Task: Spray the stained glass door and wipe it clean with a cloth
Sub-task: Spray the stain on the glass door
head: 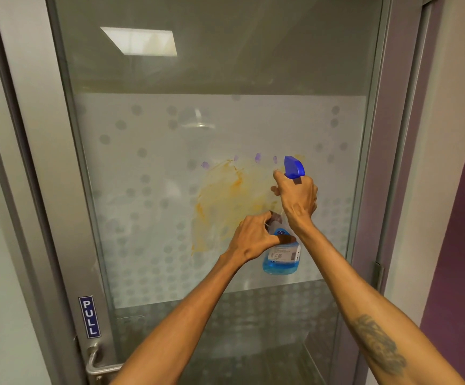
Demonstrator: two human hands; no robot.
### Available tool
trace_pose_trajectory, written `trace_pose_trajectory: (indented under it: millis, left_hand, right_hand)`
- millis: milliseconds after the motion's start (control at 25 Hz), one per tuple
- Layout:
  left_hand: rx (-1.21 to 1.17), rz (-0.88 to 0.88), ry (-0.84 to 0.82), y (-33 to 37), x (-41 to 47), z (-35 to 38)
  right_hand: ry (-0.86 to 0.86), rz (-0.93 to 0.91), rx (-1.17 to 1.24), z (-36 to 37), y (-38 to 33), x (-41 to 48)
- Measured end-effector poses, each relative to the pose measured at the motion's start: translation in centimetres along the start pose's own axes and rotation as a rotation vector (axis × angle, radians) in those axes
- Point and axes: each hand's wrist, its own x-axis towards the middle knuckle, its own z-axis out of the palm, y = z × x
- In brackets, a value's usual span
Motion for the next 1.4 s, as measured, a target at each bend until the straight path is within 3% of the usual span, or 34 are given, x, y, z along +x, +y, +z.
trace_pose_trajectory:
  millis: [520, 760, 1400]
  left_hand:
    - [-0.005, -0.039, -0.010, -0.7, -0.5, -0.4]
    - [0.021, -0.033, 0.006, -0.5, -0.8, -1.1]
    - [-0.058, -0.115, 0.056, -3.4, -3.3, -5.4]
  right_hand:
    - [-0.145, -0.033, -0.035, 0.5, -0.3, 0.2]
    - [-0.068, -0.050, -0.051, 0.9, -0.4, -0.5]
    - [-0.184, -0.200, -0.087, 5.3, -3.1, -3.3]
